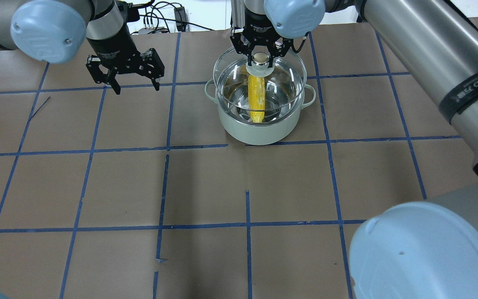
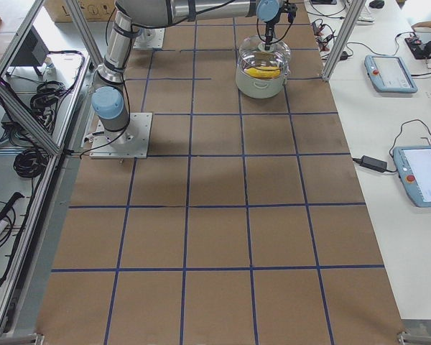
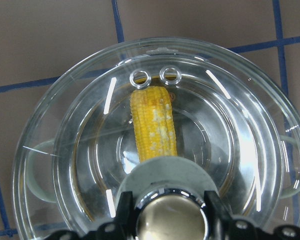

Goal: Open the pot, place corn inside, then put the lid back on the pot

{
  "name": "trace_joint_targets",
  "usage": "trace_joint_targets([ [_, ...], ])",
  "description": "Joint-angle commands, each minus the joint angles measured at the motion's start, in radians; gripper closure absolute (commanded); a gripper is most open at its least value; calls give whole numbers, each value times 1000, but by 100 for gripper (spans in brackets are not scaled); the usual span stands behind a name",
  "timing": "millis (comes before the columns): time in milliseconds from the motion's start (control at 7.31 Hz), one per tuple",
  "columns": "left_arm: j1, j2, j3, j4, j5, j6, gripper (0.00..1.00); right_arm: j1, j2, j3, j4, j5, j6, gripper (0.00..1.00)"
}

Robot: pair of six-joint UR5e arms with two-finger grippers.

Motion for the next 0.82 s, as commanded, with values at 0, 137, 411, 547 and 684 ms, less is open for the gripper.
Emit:
trace_joint_targets([
  [0,2,45,-12,2,8,-8,0,4,10,16,-18,2,-6,85],
  [137,2,48,-11,-7,12,-8,0,0,-9,54,-27,2,-8,85],
  [411,2,49,-9,-10,10,-8,0,-6,-21,113,-123,4,-8,85],
  [547,0,49,-11,-10,10,-8,0,-10,-15,117,-161,4,0,85],
  [684,0,49,-11,-10,9,-8,0,-10,-13,122,-171,2,-8,84],
])
